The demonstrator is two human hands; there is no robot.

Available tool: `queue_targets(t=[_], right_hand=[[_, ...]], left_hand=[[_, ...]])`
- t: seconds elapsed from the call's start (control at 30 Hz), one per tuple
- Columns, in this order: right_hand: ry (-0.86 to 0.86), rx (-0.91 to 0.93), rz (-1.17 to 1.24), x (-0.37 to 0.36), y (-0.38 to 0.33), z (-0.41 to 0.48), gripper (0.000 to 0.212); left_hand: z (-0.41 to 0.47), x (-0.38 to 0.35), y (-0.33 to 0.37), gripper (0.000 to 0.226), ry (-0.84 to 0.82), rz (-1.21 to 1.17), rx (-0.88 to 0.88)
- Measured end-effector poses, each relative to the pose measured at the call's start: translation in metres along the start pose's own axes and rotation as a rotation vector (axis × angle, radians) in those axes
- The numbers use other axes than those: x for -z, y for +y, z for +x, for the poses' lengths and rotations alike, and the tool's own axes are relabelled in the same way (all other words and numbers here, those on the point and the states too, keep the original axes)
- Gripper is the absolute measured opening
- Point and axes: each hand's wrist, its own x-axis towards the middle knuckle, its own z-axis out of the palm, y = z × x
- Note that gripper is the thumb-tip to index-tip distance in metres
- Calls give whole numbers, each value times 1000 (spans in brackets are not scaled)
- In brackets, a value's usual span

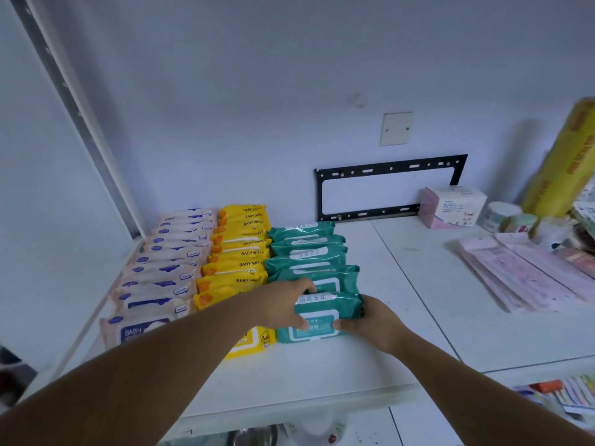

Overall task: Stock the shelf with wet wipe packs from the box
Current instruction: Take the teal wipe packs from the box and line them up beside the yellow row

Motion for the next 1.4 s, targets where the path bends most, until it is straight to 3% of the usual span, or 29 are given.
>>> queue_targets(t=[0.33,0.57,0.83,0.97,1.1,1.23,1.4], right_hand=[[10,7,2,0,5,0,53],[49,3,-22,-1,-1,-6,50],[68,9,-123,1,-14,-19,56],[253,71,-184,12,-37,-27,51],[461,187,-222,28,-70,-13,42],[406,233,-345,36,-97,16,43],[190,232,-540,39,-124,64,46]], left_hand=[[-13,-14,-4,75,202,171,-68],[-34,-18,-15,67,297,198,-41],[-58,-35,-26,75,504,267,-9],[-69,-47,-19,71,614,282,-119],[-74,-62,-10,74,599,333,-190],[-69,-77,-7,82,585,394,-227],[-48,-92,5,89,559,355,-166]])
